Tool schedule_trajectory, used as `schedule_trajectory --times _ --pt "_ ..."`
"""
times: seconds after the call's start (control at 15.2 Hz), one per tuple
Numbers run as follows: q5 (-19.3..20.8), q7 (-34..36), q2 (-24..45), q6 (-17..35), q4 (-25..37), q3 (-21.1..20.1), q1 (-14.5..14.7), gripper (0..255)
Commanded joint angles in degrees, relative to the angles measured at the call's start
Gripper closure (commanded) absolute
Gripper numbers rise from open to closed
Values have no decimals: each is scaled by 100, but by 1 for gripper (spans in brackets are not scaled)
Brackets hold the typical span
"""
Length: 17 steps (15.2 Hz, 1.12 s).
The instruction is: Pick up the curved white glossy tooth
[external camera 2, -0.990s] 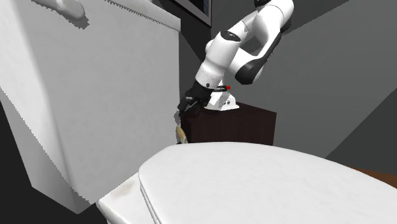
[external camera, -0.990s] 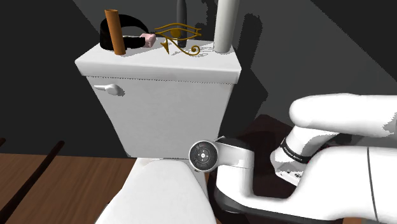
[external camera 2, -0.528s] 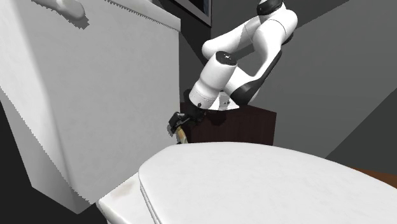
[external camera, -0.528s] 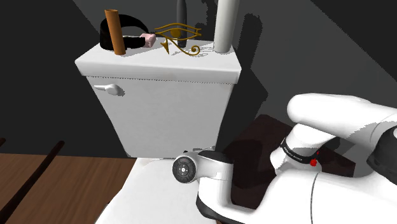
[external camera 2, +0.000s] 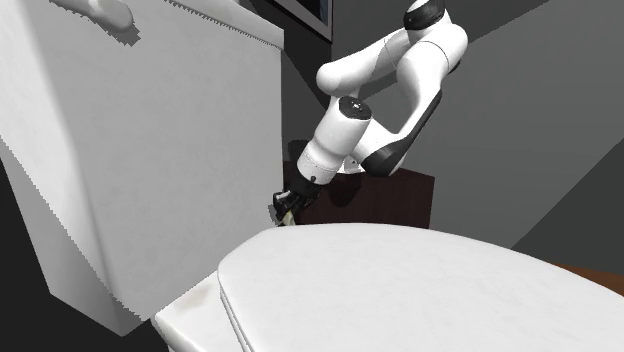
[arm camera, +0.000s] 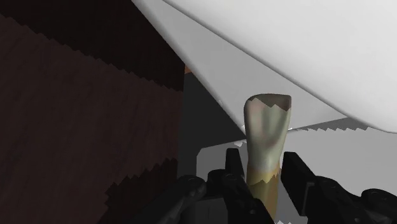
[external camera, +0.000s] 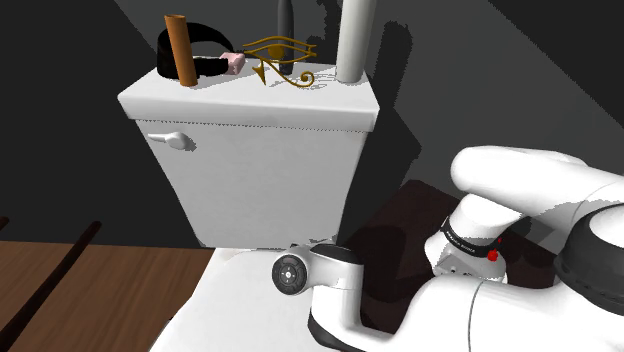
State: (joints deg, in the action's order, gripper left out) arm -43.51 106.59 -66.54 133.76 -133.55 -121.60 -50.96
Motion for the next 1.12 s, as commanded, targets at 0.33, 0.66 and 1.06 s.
schedule_trajectory --times 0.33,0.66,1.06 --pt "-3 2 -4 2 5 -7 -4 255" --pt "115 -21 119 -112 -106 214 150 255" --pt "364 -69 329 -356 -286 678 454 255"
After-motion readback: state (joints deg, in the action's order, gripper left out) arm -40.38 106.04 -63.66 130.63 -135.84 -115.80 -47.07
